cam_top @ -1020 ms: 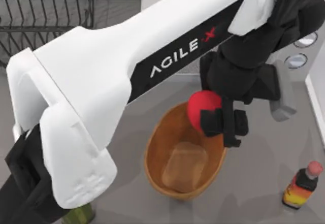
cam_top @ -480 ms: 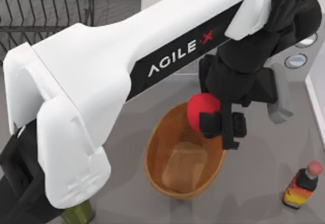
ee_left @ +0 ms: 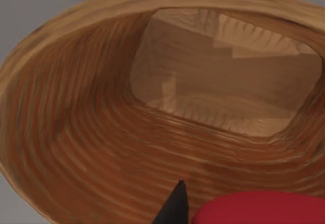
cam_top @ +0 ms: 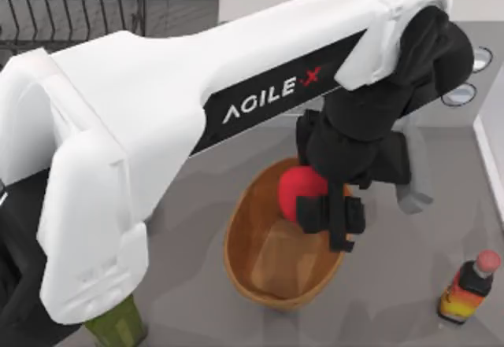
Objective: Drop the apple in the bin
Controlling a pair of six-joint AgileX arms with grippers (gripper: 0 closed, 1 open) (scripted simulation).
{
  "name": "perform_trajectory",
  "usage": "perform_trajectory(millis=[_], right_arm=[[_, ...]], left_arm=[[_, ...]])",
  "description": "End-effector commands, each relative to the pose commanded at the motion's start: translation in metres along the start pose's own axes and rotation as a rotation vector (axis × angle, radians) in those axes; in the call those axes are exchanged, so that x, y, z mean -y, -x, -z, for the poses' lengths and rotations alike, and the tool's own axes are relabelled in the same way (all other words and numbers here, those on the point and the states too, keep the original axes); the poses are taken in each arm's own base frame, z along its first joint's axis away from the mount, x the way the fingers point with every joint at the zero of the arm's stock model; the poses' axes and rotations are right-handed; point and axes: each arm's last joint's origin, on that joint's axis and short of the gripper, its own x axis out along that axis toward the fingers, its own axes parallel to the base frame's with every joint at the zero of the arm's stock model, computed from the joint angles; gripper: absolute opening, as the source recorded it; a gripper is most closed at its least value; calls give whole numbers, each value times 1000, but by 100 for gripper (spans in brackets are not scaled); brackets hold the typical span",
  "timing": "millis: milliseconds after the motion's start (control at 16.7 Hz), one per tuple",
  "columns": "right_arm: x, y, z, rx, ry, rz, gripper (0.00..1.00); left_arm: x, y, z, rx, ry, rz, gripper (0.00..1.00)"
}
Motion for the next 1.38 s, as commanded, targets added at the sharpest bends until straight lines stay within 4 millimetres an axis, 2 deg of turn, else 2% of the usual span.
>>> perform_trajectory(millis=[240,660,1380], right_arm=[[0,0,0,0,0,0,100],[0,0,0,0,0,0,100],[0,0,0,0,0,0,100]], left_arm=[[4,-23,3,-14,-7,11,0],[6,-26,2,-4,-17,-4,0],[6,-26,2,-4,-17,-4,90]])
